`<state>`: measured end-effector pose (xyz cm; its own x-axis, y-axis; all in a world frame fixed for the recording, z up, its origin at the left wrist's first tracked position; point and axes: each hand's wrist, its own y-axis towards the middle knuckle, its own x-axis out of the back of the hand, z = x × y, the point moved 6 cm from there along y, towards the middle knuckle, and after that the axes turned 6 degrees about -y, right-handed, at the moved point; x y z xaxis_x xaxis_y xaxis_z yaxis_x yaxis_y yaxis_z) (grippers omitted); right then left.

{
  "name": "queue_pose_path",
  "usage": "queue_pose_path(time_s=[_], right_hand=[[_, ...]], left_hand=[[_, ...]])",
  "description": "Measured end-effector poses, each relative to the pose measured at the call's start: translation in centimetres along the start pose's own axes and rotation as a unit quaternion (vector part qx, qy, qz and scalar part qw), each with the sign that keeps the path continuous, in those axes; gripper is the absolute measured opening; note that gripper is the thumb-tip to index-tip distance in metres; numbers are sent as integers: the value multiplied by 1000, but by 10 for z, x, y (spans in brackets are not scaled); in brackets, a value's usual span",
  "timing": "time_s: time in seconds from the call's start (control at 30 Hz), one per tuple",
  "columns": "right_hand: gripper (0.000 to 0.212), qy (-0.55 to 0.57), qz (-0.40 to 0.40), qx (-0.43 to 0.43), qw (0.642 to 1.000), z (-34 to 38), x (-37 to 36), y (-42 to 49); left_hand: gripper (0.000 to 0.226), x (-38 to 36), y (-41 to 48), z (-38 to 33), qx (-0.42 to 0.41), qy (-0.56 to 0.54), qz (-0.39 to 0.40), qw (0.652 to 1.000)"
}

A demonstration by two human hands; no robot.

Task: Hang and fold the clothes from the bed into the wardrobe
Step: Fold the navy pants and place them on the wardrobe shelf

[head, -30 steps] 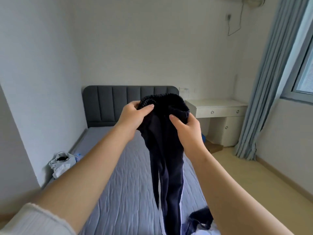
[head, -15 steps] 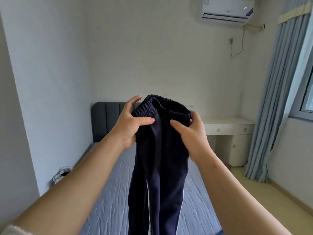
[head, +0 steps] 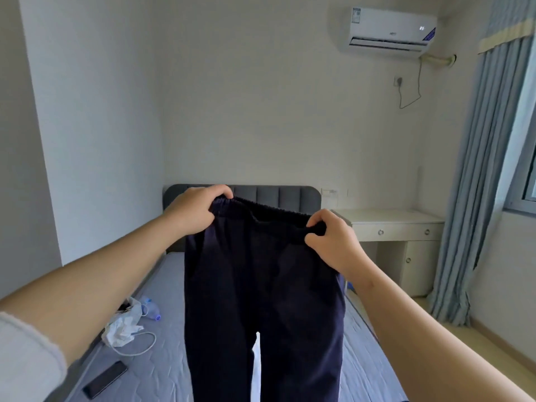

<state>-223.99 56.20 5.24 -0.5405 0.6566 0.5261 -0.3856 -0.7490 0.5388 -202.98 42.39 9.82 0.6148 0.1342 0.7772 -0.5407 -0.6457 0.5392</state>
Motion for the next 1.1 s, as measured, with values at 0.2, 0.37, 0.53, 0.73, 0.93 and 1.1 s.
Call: queue_pose_path(time_s=[0.2,0.37,0.53,0.73,0.93,1.1], right_hand=[[39,-149,63,73,984,13,6,12],[43,-151,-6,82,985,20,25,27],[38,59,-68,2,996,15,40,37],[28,207,-15,-69,976,-1,36,37],[11,73,98,22,992,0,22,25],[33,-6,169,5,986,-2,1,20]], left_hand=[[36,28,10,12,-10,28,-43,999],[31,42,17,21,43,-53,-61,996],[27,43,18,23,130,-291,-43,947],[17,31,9,9,98,-378,130,911],[19,24,5,18,28,-260,140,955],[13,21,-2,34,45,-257,79,962]])
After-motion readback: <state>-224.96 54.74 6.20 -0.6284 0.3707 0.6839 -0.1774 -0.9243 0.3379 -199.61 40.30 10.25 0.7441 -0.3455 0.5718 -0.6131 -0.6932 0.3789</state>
